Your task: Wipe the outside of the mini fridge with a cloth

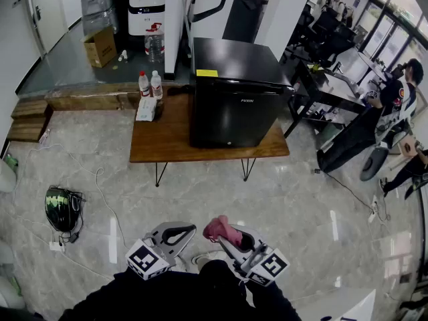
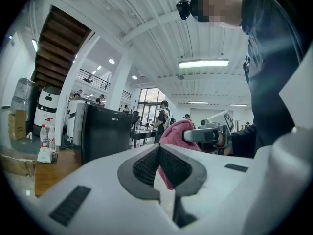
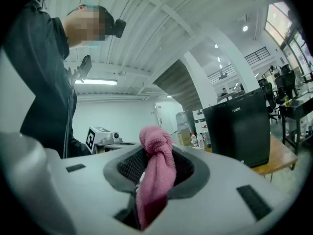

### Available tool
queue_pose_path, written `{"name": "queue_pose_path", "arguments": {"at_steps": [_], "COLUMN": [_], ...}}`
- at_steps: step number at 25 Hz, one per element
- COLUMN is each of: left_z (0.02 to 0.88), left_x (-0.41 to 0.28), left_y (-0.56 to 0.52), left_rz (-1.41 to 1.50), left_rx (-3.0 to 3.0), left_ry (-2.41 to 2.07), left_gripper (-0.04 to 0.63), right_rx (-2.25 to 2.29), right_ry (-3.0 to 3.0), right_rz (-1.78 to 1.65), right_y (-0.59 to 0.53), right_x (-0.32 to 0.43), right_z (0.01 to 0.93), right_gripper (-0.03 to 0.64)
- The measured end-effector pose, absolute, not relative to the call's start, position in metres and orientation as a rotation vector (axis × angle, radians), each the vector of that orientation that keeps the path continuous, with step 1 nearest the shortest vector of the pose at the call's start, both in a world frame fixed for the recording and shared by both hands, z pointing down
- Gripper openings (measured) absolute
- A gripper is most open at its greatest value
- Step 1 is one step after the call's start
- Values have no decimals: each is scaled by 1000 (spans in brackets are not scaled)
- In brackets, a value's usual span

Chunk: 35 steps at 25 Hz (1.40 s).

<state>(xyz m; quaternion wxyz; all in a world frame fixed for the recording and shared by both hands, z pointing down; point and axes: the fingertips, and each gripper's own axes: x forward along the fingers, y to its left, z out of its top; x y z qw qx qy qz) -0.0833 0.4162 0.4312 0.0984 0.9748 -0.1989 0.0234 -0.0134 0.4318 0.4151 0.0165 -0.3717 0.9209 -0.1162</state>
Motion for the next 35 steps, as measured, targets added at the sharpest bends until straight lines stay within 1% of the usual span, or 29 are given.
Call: {"name": "queue_pose_path", "arguments": {"at_steps": [8,16,21,23,28,35], "left_z": [431,428,415,417,425,409], "left_x": [-101,-109,-109,-104,-76,-23], "left_y": [442,443,430,425,403,340], "left_rz": [70,77,60,75,-23,-6], "left_rx": [2923,2911,2944,2943,2889,2897], "left_ry": [-558,-593,-635,-650,-596,-720], "left_gripper": [6,6,6,8,6,6], "right_rx": [-1145,-1120,-1216,-1259,-1345,-1286], "right_ry": [2874,2766,2741,2728,2690,2674], "right_rz": [-347,-409,-322,-301,-290,-291], "right_y": [448,449,437,431,410,354], "right_x": [-41,-36,-25,-17,22,84], "right_z": [412,403,383,381,392,389], "right_gripper": [112,115,120,120,121,121]}}
